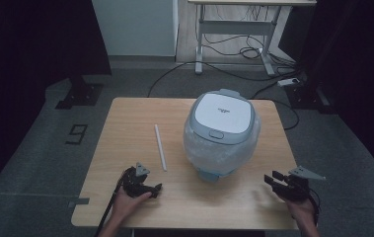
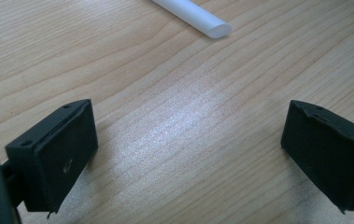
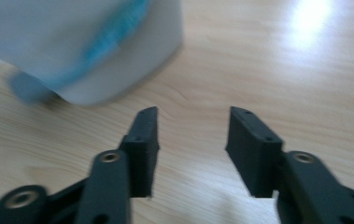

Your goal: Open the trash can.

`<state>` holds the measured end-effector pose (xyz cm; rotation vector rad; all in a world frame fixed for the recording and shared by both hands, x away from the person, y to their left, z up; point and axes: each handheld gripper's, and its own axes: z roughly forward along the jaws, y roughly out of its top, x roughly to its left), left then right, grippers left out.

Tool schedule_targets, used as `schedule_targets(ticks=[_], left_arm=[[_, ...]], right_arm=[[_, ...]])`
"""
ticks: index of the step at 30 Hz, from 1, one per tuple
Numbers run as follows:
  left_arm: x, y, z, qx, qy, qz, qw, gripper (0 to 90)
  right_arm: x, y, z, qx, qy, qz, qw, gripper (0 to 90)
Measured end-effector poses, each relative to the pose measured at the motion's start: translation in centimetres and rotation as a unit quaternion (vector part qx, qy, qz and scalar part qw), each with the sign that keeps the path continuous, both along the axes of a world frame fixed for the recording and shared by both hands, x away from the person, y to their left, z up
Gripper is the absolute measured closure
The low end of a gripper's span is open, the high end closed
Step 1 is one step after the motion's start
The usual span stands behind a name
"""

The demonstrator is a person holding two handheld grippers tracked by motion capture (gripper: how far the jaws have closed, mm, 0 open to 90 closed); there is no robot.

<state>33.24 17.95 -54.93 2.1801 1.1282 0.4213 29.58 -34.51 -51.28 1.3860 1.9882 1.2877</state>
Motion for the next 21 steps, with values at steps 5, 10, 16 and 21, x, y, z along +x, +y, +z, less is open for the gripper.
schedule_targets(ticks=[5,10,16,21], left_arm=[[0.0,0.0,0.0,0.000,0.000,0.000,1.0000,3.1],[0.0,0.0,0.0,0.000,0.000,0.000,1.0000,3.0],[0.0,0.0,0.0,0.000,0.000,0.001,1.0000,3.1],[0.0,-0.1,0.0,0.000,0.000,0.004,1.0000,3.1]], right_arm=[[-0.9,-0.1,2.1,0.015,-0.025,0.009,0.9995,68.4],[-1.6,0.2,3.9,0.015,-0.046,0.024,0.9985,81.1],[-2.0,0.9,6.2,0.024,-0.078,0.052,0.9953,90.0],[-2.1,1.6,7.7,0.037,-0.089,0.070,0.9928,90.0]])
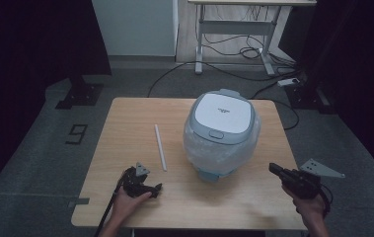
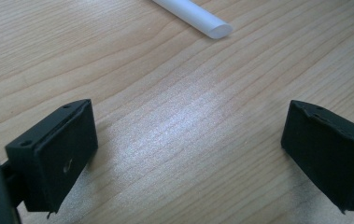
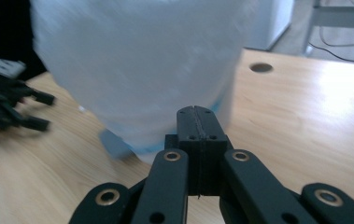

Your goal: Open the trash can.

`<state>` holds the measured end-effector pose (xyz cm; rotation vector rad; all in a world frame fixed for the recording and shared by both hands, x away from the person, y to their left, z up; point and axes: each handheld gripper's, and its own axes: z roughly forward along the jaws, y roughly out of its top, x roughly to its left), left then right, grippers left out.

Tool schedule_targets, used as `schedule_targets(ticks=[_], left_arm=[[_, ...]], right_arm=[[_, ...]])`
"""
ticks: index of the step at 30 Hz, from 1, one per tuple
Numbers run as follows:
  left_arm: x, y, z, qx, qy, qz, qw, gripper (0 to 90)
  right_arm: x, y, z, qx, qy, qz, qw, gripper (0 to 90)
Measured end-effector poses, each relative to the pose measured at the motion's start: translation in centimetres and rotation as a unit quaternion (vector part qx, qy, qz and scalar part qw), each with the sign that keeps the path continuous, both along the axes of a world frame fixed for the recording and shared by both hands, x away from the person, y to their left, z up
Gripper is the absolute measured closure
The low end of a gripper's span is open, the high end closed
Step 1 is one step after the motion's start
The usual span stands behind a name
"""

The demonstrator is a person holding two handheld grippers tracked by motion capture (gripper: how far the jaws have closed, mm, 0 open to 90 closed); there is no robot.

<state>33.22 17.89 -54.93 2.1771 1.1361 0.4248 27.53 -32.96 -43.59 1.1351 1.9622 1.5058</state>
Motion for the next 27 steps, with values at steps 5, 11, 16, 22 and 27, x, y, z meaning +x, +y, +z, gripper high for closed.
schedule_targets(ticks=[5,11,16,22,27], left_arm=[[0.0,0.0,0.0,0.000,0.000,0.001,1.0000,3.1],[0.0,0.0,0.0,0.000,0.000,0.001,1.0000,3.1],[0.0,0.0,0.0,0.000,0.000,0.001,1.0000,3.1],[0.0,0.0,0.0,0.000,0.001,0.001,1.0000,3.1],[0.0,0.0,0.0,0.000,0.001,0.001,1.0000,3.1]], right_arm=[[0.1,0.9,1.9,0.014,-0.018,0.028,0.9994,90.0],[0.8,1.9,3.8,0.016,-0.026,0.035,0.9989,90.0],[1.2,2.3,5.4,0.039,-0.028,0.044,0.9979,90.0],[2.0,3.4,7.0,0.043,-0.035,0.066,0.9962,90.0],[3.1,4.9,7.8,0.033,-0.040,0.080,0.9954,90.0]])
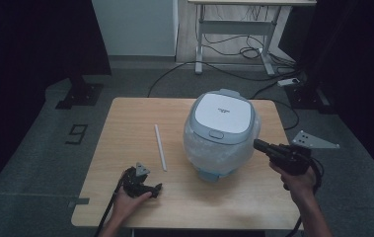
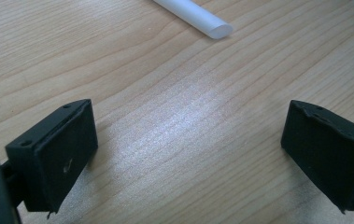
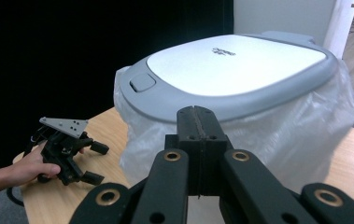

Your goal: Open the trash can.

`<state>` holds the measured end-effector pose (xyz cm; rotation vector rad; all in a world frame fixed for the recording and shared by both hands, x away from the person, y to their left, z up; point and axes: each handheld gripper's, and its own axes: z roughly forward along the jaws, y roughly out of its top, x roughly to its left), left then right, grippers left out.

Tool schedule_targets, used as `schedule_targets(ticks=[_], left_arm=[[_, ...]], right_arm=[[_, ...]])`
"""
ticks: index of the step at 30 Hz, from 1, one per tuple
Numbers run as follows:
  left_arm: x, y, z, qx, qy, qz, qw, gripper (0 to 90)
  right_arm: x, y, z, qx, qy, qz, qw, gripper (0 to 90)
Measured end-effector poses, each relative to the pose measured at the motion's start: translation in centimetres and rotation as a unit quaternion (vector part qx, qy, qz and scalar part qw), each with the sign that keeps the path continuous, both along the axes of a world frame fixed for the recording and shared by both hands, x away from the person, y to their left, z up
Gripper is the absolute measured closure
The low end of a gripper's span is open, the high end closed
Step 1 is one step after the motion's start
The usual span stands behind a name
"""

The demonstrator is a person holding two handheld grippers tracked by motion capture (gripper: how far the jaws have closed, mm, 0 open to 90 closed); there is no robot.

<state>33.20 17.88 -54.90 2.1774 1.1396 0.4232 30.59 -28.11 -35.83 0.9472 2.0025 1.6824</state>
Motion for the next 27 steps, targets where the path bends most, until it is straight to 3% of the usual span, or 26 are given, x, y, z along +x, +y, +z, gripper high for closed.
schedule_targets(ticks=[6,12,27], left_arm=[[0.0,0.0,0.0,0.000,0.000,0.000,1.0000,3.1],[0.0,0.0,0.0,0.000,0.000,0.000,1.0000,3.2],[0.0,0.0,0.0,0.000,0.000,0.000,1.0000,3.2]], right_arm=[[0.9,1.3,0.3,-0.002,-0.003,0.008,1.0000,90.0],[2.5,3.8,0.9,-0.005,-0.004,0.034,0.9994,90.0],[4.3,7.0,1.5,-0.019,0.005,0.060,0.9980,90.0]])
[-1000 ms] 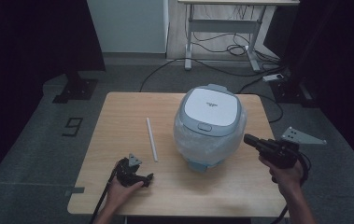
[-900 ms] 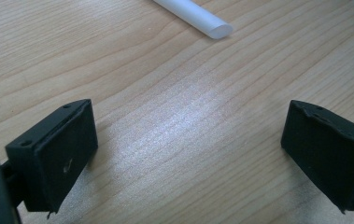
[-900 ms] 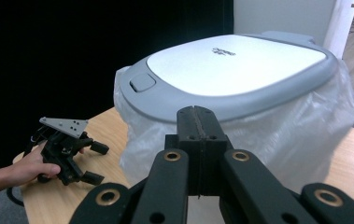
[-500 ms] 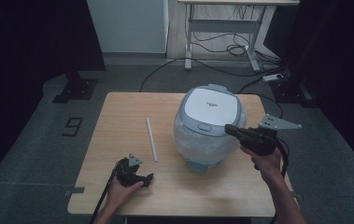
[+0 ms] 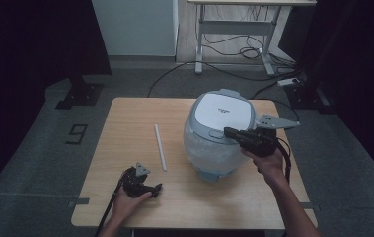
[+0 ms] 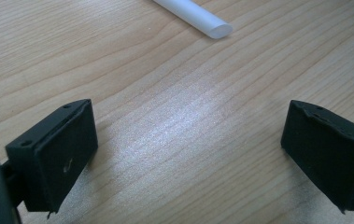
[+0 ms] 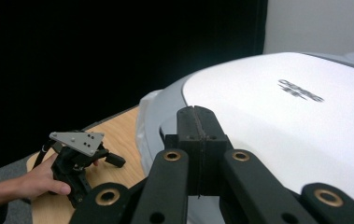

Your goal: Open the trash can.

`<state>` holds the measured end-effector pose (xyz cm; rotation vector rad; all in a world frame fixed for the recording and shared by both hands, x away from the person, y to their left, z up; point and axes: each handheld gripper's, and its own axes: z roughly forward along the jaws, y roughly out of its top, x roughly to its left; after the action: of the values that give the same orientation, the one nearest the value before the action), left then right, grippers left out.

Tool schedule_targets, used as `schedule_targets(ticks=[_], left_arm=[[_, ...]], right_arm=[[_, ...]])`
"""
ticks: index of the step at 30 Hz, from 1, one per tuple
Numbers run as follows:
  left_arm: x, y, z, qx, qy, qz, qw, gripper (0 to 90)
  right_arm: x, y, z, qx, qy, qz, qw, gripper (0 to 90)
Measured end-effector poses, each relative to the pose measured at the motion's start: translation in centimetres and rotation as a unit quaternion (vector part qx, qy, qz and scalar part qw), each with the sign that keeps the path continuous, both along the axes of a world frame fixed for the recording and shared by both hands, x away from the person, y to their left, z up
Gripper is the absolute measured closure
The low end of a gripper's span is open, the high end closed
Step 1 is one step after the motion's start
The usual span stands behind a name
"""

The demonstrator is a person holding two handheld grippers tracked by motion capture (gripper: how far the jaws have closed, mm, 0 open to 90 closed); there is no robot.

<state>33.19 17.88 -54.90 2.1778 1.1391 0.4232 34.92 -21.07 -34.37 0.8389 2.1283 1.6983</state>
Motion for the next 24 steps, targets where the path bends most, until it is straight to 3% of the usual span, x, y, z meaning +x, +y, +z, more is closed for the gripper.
schedule_targets(ticks=[11,24], left_arm=[[0.0,0.0,0.0,0.000,0.000,0.000,1.0000,3.1],[-0.1,0.0,0.0,-0.001,-0.001,0.004,1.0000,3.8]], right_arm=[[1.0,2.0,0.0,-0.028,0.008,0.012,0.9995,90.0],[1.2,1.9,0.0,-0.021,0.022,0.022,0.9993,90.0]])
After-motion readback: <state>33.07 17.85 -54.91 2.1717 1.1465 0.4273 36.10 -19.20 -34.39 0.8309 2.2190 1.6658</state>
